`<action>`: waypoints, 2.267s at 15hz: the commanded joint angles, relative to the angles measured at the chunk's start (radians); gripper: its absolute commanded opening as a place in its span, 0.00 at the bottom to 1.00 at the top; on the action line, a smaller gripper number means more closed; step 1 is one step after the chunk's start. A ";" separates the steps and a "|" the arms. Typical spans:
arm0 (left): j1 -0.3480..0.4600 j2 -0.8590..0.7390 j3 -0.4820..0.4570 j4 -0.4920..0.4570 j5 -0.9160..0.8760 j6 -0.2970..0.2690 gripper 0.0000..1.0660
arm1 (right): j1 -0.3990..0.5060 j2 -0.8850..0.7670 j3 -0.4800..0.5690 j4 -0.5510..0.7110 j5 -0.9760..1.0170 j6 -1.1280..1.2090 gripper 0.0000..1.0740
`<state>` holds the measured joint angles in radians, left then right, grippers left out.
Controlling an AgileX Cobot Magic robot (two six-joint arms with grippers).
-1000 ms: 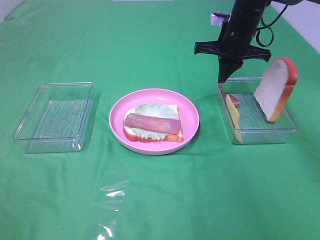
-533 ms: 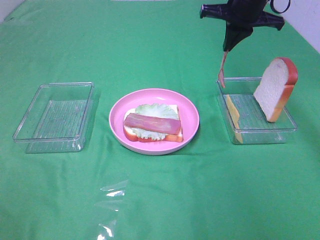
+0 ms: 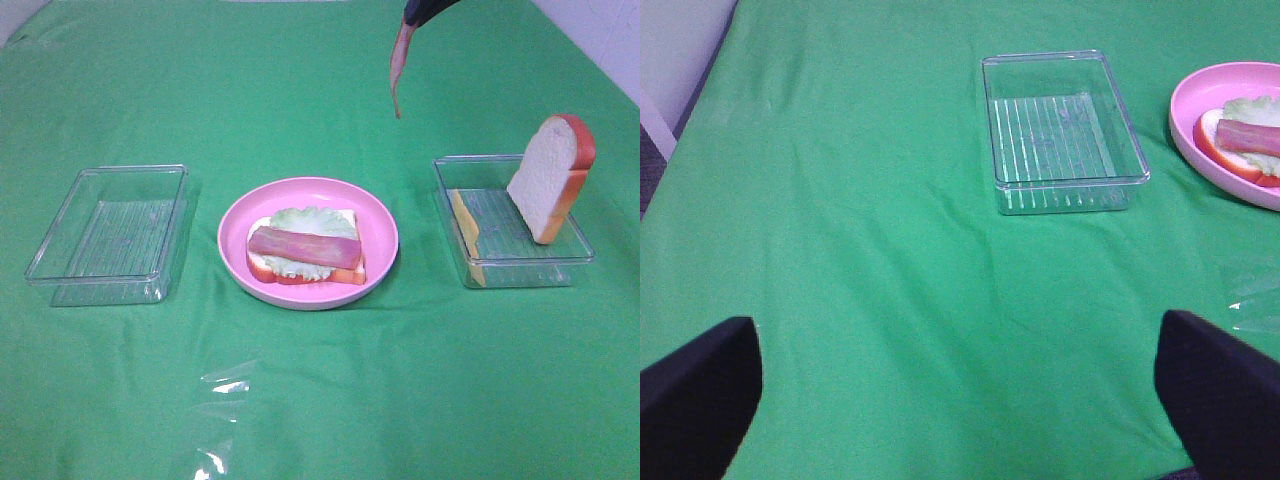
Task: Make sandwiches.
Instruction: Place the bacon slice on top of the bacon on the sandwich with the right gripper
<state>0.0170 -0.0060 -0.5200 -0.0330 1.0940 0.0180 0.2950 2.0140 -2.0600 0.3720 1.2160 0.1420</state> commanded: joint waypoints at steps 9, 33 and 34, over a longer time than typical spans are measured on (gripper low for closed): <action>0.003 -0.021 0.003 -0.004 -0.016 -0.004 0.94 | 0.188 0.140 0.114 0.550 -0.016 -0.378 0.00; 0.003 -0.021 0.003 -0.004 -0.016 -0.004 0.94 | 0.069 0.306 0.112 0.173 -0.072 -0.315 0.22; 0.003 -0.021 0.003 -0.004 -0.016 -0.004 0.94 | 0.069 0.303 0.112 0.149 -0.071 -0.315 0.47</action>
<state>0.0170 -0.0060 -0.5200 -0.0330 1.0940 0.0180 0.3640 2.3210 -1.9530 0.5320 1.1500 -0.1710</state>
